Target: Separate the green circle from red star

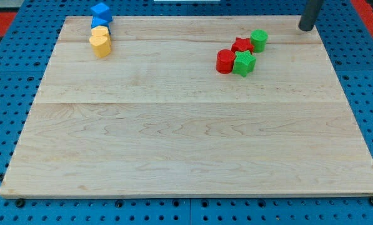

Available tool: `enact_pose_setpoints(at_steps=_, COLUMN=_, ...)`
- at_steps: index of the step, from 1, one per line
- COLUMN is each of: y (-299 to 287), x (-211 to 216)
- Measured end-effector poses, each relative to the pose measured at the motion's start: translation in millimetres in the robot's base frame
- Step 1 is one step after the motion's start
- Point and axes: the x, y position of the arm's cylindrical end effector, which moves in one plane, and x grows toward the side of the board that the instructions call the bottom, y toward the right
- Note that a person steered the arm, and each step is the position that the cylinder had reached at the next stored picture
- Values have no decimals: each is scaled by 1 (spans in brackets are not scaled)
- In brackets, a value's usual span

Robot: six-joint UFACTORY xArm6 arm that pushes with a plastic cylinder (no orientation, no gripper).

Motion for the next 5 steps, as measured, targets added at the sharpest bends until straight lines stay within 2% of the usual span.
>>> enact_pose_setpoints(at_steps=1, y=-50, x=7)
enact_pose_setpoints(at_steps=3, y=-13, x=36)
enact_pose_setpoints(at_steps=5, y=-170, x=33)
